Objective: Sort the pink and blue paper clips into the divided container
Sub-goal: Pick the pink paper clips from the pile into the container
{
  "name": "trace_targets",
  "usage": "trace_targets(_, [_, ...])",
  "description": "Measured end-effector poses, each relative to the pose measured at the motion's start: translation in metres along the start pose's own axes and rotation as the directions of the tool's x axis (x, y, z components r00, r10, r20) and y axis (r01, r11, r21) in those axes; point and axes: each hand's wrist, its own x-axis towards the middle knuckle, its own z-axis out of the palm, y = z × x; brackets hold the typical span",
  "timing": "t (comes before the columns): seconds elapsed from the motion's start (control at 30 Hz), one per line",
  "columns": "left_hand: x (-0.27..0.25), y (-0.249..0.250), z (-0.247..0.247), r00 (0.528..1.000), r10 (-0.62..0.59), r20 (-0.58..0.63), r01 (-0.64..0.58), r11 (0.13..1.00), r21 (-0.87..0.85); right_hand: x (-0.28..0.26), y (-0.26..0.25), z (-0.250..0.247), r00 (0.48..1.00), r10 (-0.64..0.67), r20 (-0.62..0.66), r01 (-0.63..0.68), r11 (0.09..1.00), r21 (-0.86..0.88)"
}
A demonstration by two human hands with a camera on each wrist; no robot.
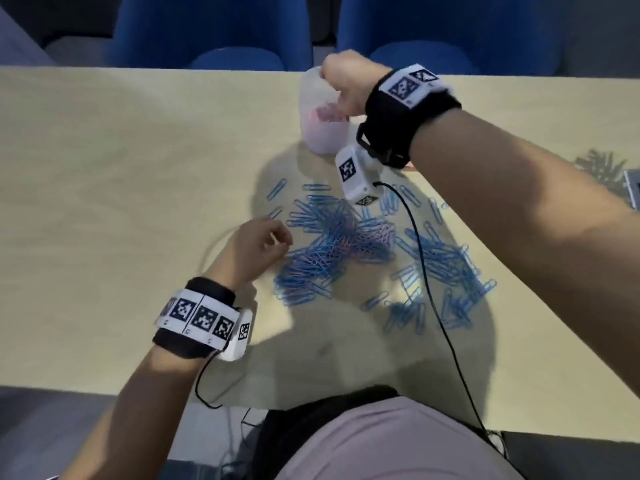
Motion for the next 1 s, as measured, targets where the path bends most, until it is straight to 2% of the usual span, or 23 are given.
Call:
trace_targets(0.03, [-0.008,-0.006,0.004,0.999,-0.027,0.032,0.028,1.0,-0.014,-0.003,-0.001,0.003,0.997,-0.076,-0.021,0.073,0.99,-0.12])
trace_targets(0.1, [-0.02,-0.015,0.012,0.994,-0.088,0.068,0.09,0.995,-0.033,-0.019,0.003,0.018,0.991,-0.122,-0.053,0.127,0.986,0.107])
trace_targets(0.13, [-0.024,-0.02,0.015,0.992,-0.103,0.078,0.106,0.994,-0.039,-0.028,0.012,0.03,0.976,-0.169,-0.134,0.196,0.956,0.218])
trace_targets(0.17, [-0.029,-0.023,0.018,0.991,-0.108,0.085,0.112,0.993,-0.048,-0.041,0.02,0.041,0.961,-0.207,-0.183,0.245,0.945,0.217])
trace_targets(0.2, [-0.031,-0.025,0.02,0.99,-0.105,0.09,0.11,0.993,-0.051,-0.055,0.031,0.051,0.953,-0.261,-0.155,0.284,0.948,0.146])
trace_targets(0.27, [-0.034,-0.027,0.025,0.992,-0.101,0.073,0.104,0.994,-0.041,-0.085,0.056,0.068,0.906,-0.403,0.125,0.406,0.914,0.004])
trace_targets(0.33, [-0.034,-0.027,0.028,0.994,-0.099,0.041,0.1,0.995,-0.02,-0.112,0.077,0.085,0.82,-0.406,0.404,0.487,0.866,-0.118])
trace_targets(0.37, [-0.033,-0.028,0.03,0.995,-0.09,0.034,0.09,0.996,-0.01,-0.121,0.084,0.094,0.798,-0.387,0.461,0.511,0.841,-0.179])
trace_targets(0.47, [-0.029,-0.031,0.032,0.998,-0.061,0.027,0.061,0.998,0.011,-0.146,0.096,0.119,0.787,-0.359,0.501,0.54,0.794,-0.28])
trace_targets(0.6, [-0.025,-0.032,0.03,0.997,-0.071,-0.011,0.071,0.997,-0.018,-0.166,0.1,0.137,0.721,-0.375,0.582,0.644,0.674,-0.363])
trace_targets(0.73, [-0.024,-0.036,0.017,0.985,-0.154,-0.08,0.143,0.982,-0.126,-0.167,0.113,0.136,0.728,-0.403,0.555,0.658,0.638,-0.4])
trace_targets(0.83, [-0.027,-0.039,0.01,0.971,-0.195,-0.137,0.184,0.979,-0.091,-0.17,0.128,0.125,0.773,-0.385,0.504,0.603,0.692,-0.396])
trace_targets(0.93, [-0.034,-0.039,0.012,0.978,-0.098,-0.186,0.123,0.984,0.129,-0.173,0.136,0.117,0.81,-0.362,0.461,0.549,0.743,-0.382])
trace_targets(1.0, [-0.038,-0.032,0.015,0.983,-0.007,-0.182,0.041,0.982,0.185,-0.172,0.132,0.117,0.83,-0.368,0.418,0.526,0.765,-0.371])
